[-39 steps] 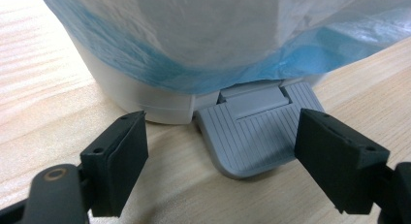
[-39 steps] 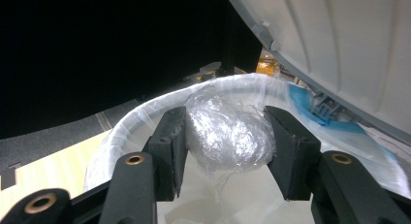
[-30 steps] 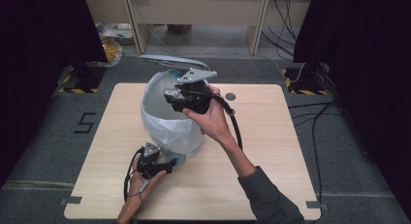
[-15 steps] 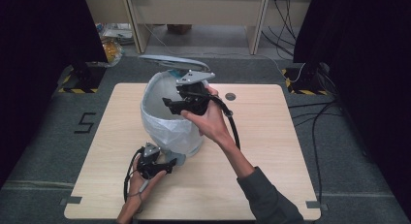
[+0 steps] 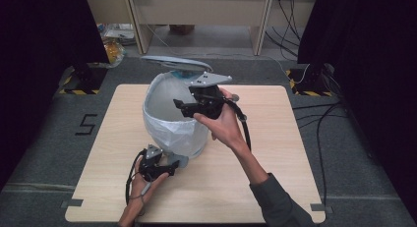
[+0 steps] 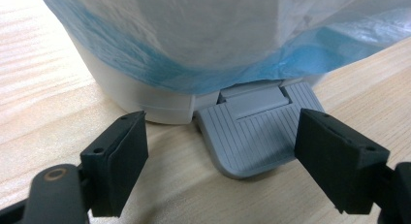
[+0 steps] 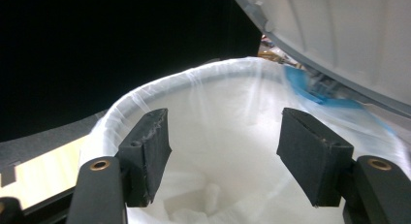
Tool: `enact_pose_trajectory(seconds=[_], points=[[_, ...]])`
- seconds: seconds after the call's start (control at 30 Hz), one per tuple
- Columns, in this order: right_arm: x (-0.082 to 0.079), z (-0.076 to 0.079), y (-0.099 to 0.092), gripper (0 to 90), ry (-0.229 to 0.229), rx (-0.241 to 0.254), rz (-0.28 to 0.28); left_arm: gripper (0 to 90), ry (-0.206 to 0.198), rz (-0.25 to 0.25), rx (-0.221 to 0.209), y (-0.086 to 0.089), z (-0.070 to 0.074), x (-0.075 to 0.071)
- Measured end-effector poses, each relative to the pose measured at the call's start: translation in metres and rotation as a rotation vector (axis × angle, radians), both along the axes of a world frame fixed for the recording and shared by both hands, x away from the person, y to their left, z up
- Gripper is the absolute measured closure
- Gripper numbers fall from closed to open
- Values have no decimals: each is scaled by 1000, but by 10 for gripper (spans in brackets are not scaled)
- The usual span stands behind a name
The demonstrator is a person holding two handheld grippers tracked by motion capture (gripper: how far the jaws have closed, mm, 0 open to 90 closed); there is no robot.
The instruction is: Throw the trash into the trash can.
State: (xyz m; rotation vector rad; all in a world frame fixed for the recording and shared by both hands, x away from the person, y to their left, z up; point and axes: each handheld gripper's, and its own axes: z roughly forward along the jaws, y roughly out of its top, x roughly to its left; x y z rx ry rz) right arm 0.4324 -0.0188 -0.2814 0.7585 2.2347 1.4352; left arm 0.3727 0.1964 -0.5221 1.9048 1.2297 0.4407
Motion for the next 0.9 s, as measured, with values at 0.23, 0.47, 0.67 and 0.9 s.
enact_pose_trajectory(seconds=[0.23,0.47,0.67,0.9], points=[[-8,3,-23,353,-23,8,-26,187,0,0,0,0,0,0],[-12,1,-48,347,-30,29,-61,187,0,0,0,0,0,0],[-16,-5,-71,326,-27,43,-95,187,0,0,0,0,0,0],[-22,-15,-96,321,-18,70,-133,187,0,0,0,0,0,0]])
